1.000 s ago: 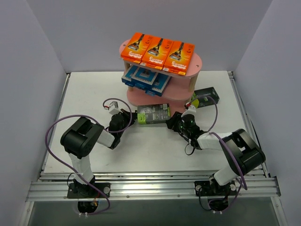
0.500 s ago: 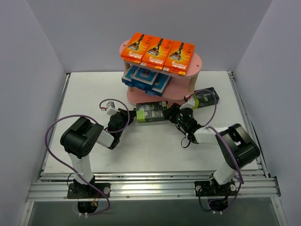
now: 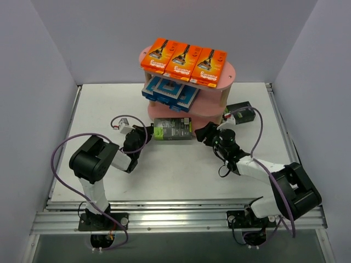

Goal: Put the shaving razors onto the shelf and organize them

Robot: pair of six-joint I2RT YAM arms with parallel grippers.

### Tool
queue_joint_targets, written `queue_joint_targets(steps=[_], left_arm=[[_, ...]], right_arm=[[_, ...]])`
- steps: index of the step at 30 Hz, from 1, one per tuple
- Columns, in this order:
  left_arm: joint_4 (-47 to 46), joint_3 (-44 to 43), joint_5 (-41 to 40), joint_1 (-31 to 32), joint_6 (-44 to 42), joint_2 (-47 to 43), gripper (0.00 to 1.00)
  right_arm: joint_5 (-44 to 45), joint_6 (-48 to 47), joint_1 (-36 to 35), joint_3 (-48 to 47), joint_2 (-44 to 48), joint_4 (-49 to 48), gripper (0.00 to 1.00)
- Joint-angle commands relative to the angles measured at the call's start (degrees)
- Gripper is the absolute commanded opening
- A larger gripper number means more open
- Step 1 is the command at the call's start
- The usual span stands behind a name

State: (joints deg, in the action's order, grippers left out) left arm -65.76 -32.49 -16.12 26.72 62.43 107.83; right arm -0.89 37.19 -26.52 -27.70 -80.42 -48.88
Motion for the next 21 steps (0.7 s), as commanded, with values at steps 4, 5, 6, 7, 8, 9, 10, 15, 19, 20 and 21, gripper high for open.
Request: queue_joint_targets(steps=[4, 5, 6, 7, 8, 9, 10, 15, 19, 20, 21], left_arm=[[-5.35, -2.14, -4.71, -0.70, 2.43, -0.70, 0.02], [-5.61, -2.31, -5.06, -0.70, 2.86, -0.52, 0.02], [-5.78, -2.49, -5.32, -0.70, 3.30, -0.26, 0.02], [-6.22, -2.49, -5.59, -0.70, 4.44, 0.27, 0.02], [-7.36, -2.49, -6.02, -0.62, 5.15, 0.54, 0.02], [-7.98, -2.40, -6.29, -0.62, 6.46, 1.15, 0.02], [-8.33, -2.40, -6.47, -0.62, 7.08, 1.33, 0.02], [-9.74, -2.75, -7.43, -0.62, 8.84, 0.81, 0.02], [-9.56, -3.37, -7.61, -0.62, 10.51, 0.45, 0.02], [-10.00, -3.37, -7.70, -0.53, 10.95, 0.62, 0.02], [-10.18, -3.37, -7.79, -0.62, 12.00, 0.71, 0.02]], right_arm=[[-2.80, -2.21, 0.24, 3.96, 11.84, 5.11, 0.54], [-3.15, -2.56, 0.33, 4.50, 13.26, 6.59, 0.54], [-3.42, -2.73, 0.33, 4.94, 14.23, 7.39, 0.54], [-3.51, -2.91, 0.24, 5.81, 16.42, 8.01, 0.54], [-3.68, -3.52, 0.33, 6.17, 17.31, 9.32, 0.54], [-3.86, -3.61, 0.24, 6.61, 18.97, 9.85, 0.54], [-4.03, -3.79, 0.33, 7.39, 19.51, 10.21, 0.54], [-5.35, -4.41, 0.24, 9.51, 21.88, 11.44, 0.54], [-5.88, -4.58, 0.24, 11.09, 22.06, 10.83, 0.54], [-5.88, -4.58, 0.24, 11.44, 22.15, 10.48, 0.54], [-5.97, -4.50, 0.24, 11.97, 22.15, 10.30, 0.54]])
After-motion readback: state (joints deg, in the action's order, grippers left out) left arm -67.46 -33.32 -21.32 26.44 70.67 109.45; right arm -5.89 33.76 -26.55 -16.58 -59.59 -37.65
